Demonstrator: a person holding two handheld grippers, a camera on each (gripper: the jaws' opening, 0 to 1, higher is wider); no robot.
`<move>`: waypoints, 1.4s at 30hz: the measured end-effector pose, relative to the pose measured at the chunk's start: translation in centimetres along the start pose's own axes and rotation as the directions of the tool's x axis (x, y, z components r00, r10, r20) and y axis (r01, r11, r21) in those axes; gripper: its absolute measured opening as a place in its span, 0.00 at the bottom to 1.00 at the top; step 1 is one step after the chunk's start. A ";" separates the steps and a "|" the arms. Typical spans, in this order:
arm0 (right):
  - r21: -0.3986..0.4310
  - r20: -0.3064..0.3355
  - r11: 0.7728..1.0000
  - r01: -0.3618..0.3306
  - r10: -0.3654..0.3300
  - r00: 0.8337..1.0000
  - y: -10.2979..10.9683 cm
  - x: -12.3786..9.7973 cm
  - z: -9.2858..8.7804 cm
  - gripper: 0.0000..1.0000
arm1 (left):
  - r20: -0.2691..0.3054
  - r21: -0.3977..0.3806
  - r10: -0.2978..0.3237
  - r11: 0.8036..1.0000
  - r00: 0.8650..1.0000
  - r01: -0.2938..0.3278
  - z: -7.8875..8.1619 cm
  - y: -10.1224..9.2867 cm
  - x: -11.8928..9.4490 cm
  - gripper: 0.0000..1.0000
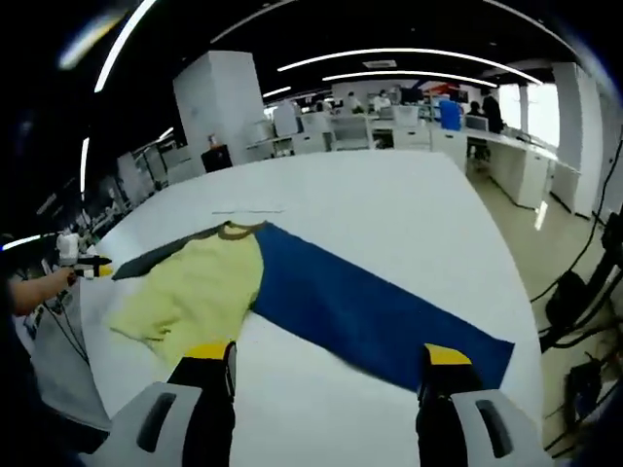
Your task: Fold the garment on the visible template until the final outline fits inside the template.
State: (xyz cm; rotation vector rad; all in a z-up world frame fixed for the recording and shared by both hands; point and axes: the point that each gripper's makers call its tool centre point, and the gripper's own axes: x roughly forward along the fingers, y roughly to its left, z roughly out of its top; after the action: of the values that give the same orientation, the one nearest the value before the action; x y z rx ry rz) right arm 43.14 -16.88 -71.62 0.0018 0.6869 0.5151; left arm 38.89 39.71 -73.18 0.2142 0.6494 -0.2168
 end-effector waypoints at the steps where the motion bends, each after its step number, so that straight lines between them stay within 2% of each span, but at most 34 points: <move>1: -0.018 -0.003 1.000 -0.012 0.012 1.000 0.7 0.0 -0.1 0.75 | 0.008 0.006 -0.012 1.000 1.000 0.012 0.2 -0.5 -0.1 0.39; 4: -0.061 -0.013 0.997 -0.047 0.046 0.999 2.7 0.1 -0.4 0.75 | 0.059 0.001 -0.075 0.997 0.995 0.075 1.0 -2.7 -0.6 0.40; 7: -0.118 -0.017 0.988 -0.096 0.095 0.995 5.0 0.3 -0.6 0.73 | 0.052 0.037 -0.111 0.993 0.992 0.110 1.1 -4.3 -0.9 0.40; 13: -0.221 -0.050 0.958 -0.184 0.177 0.983 9.0 0.8 -1.5 0.70 | 0.083 0.045 -0.187 0.982 0.979 0.184 1.6 -7.7 -1.4 0.39; 19: -0.285 -0.064 0.929 -0.237 0.228 0.972 12.0 1.5 -2.2 0.60 | 0.081 0.068 -0.279 0.959 0.957 0.274 1.1 -11.8 -1.8 0.39; 25: -0.337 -0.083 0.899 -0.282 0.269 0.959 14.5 2.7 -3.1 0.55 | 0.074 0.071 -0.332 0.942 0.940 0.327 0.4 -14.4 -1.9 0.39; 26: -0.336 -0.087 0.897 -0.288 0.275 0.958 14.8 2.9 -3.3 0.53 | 0.072 0.070 -0.349 0.936 0.934 0.344 0.2 -14.9 -1.9 0.39; 34: -0.365 -0.094 0.873 -0.323 0.310 0.946 17.5 4.6 -4.1 0.43 | 0.043 0.123 -0.396 0.913 0.917 0.389 -1.2 -17.2 -1.5 0.37; 40: -0.392 -0.115 0.859 -0.331 0.311 0.943 18.8 6.0 -4.9 0.36 | 0.000 0.211 -0.406 0.893 0.914 0.397 -2.1 -18.7 -1.3 0.32; 42: -0.405 -0.121 0.853 -0.329 0.306 0.944 19.1 6.5 -5.1 0.32 | -0.022 0.246 -0.396 0.888 0.918 0.389 -2.5 -18.7 -1.1 0.31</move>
State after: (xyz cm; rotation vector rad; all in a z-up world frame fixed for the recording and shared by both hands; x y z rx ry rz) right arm 35.59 1.95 -76.32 -0.3104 0.6173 0.9815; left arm 31.67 22.66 -76.90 0.3167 0.6318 -0.6941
